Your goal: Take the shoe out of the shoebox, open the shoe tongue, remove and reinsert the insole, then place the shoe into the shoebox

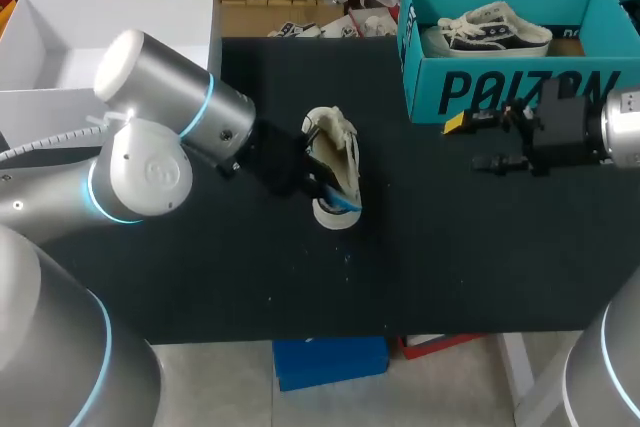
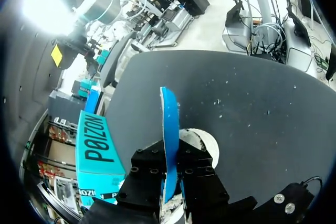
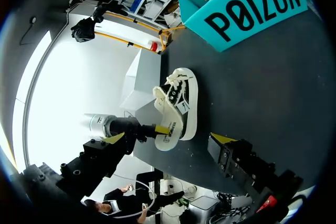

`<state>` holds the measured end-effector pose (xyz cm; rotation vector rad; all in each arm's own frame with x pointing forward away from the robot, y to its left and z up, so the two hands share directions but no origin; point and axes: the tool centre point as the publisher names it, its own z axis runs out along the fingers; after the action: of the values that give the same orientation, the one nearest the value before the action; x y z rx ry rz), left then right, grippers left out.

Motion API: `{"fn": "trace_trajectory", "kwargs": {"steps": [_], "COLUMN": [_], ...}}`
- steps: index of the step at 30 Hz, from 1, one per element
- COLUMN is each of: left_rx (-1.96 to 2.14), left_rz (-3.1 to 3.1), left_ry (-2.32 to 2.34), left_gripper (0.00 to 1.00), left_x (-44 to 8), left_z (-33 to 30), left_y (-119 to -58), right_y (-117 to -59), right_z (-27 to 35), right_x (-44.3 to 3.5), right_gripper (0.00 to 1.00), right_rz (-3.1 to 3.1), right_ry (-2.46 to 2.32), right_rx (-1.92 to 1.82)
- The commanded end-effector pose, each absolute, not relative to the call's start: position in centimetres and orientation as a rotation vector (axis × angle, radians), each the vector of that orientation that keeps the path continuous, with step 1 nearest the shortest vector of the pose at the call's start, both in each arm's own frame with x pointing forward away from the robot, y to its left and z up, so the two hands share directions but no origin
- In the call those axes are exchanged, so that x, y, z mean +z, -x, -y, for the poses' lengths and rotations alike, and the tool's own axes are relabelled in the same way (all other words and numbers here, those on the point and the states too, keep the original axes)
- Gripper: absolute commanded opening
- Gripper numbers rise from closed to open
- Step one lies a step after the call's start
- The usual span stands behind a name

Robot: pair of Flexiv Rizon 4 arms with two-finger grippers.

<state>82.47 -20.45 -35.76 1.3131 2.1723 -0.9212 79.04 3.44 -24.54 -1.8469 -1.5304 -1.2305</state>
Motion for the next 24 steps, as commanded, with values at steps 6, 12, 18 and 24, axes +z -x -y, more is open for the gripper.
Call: {"fn": "trace_trajectory", "kwargs": {"steps": [6,12,18,24], "left_rx": [-0.901,-0.792,-0.721,-0.714], "left_rz": [-2.155,-2.157,-2.161,-2.163], "left_ry": [-1.376,-1.437,-1.442,-1.450], "left_gripper": [1.00,1.00,1.00,0.70], "left_x": [-35.5,-35.0,-34.8,-35.2], "left_z": [20.4,19.2,18.4,18.8], "left_y": [-82.7,-83.3,-84.6,-85.2], "right_y": [-79.1,-79.1,-79.1,-79.1], "right_z": [-3.5,-3.5,-3.5,-3.5], "right_x": [-24.5,-24.5,-24.5,-24.5], "right_gripper": [1.00,1.00,1.00,1.00], "right_rz": [1.531,1.531,1.531,1.531], "right_ry": [1.847,1.847,1.847,1.847], "right_rx": [-1.227,-1.227,-1.227,-1.227]}}
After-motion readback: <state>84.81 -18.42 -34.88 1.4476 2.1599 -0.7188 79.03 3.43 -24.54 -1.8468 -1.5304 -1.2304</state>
